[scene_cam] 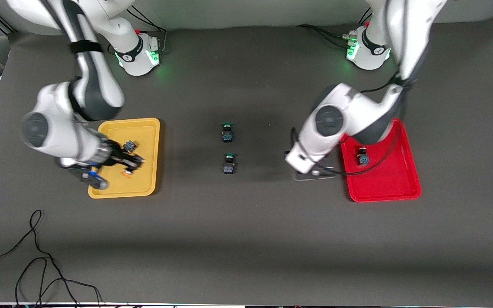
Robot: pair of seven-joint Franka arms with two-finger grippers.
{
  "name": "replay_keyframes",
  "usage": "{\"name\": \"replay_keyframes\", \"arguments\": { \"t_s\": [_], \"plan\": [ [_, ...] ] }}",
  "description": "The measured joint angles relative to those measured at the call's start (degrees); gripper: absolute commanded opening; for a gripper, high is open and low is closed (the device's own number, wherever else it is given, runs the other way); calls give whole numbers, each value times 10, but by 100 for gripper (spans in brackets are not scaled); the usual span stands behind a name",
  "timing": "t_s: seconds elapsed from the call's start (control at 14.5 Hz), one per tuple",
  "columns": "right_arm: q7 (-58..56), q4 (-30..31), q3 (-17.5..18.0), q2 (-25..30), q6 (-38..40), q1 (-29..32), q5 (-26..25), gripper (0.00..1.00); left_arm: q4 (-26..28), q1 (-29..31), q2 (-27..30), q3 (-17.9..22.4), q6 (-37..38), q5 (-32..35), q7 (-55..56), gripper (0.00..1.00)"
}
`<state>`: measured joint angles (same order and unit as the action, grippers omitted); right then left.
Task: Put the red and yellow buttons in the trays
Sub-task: 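Place the orange button in the yellow tray while the left places red in red tray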
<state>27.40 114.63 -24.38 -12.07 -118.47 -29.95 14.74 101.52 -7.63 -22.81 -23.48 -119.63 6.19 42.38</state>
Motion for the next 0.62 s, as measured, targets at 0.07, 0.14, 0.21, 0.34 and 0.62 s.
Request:
{"name": "replay_keyframes", "arguments": {
  "t_s": [0.07,0.14,0.21,0.34,0.62],
  "plan": [
    [-34,35,-10,-3,-46,4,0,21,1,19,18,1,26,-3,0,0],
    [-65,73,-14,-11,-104,9,0,21,3,42,32,1,51,-4,0,0],
    [-86,101,-15,-24,-150,13,1,21,7,66,41,2,69,-4,-3,0],
    [-100,123,-13,-63,-211,12,15,21,29,114,48,4,78,7,-16,0],
    [-104,118,-9,-112,-243,6,42,32,90,204,45,7,44,34,-132,0]
  ]
}}
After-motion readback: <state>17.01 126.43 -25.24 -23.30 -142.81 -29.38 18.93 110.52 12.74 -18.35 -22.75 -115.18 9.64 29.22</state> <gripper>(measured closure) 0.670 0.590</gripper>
